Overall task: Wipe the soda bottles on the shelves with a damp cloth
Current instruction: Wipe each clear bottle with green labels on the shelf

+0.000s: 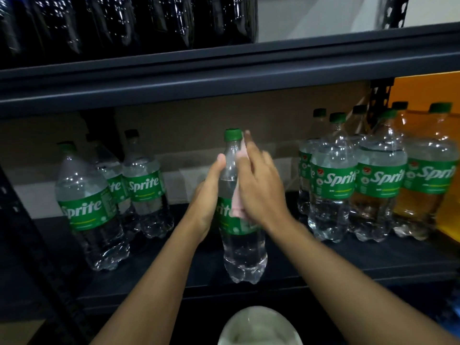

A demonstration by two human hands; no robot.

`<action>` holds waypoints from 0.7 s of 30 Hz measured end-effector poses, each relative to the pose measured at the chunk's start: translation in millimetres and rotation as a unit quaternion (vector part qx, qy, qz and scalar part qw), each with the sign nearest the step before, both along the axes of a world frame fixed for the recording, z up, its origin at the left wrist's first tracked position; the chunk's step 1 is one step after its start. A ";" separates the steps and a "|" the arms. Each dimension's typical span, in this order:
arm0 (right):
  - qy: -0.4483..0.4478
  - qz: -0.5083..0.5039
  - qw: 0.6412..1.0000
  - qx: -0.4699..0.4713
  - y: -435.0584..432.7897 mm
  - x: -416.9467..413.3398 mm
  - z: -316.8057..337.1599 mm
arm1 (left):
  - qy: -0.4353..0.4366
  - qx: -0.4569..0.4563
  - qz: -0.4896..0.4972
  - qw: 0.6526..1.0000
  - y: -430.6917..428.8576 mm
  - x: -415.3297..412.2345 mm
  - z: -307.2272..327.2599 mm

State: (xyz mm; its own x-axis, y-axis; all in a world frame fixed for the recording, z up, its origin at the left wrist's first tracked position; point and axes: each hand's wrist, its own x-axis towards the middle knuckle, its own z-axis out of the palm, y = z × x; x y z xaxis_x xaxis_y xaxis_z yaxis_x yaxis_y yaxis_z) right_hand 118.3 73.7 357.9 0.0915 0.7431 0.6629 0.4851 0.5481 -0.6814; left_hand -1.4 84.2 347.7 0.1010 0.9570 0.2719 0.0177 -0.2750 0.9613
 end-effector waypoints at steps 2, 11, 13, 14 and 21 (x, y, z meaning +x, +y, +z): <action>0.007 0.019 0.999 -0.041 8.8 1.9 15.9 | -0.014 -0.004 0.022 1.000 -2.9 -0.3 4.6; 0.047 -0.092 0.982 0.160 -9.3 -28.1 -99.3 | -0.034 0.003 0.067 0.997 -2.0 0.3 -10.0; 0.047 -0.077 0.988 0.124 -16.2 -28.9 -137.9 | -0.055 -0.012 0.066 0.996 -2.2 1.3 -9.8; 0.046 -0.067 0.992 0.100 -20.7 -28.0 -152.2 | -0.048 -0.018 0.073 0.996 -2.2 1.1 -9.6; 0.072 -0.016 0.997 0.031 -31.6 -20.1 -144.2 | -0.048 -0.018 0.064 0.997 -2.4 -2.3 -9.9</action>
State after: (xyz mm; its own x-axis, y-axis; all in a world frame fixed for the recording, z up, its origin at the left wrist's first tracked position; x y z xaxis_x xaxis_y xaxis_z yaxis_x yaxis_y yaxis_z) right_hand 98.2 42.2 213.7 0.2121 0.6964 0.6856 0.4027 0.5770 -0.7106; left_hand -3.6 81.8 337.8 -0.0477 0.9696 0.2401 -0.0427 -0.2422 0.9693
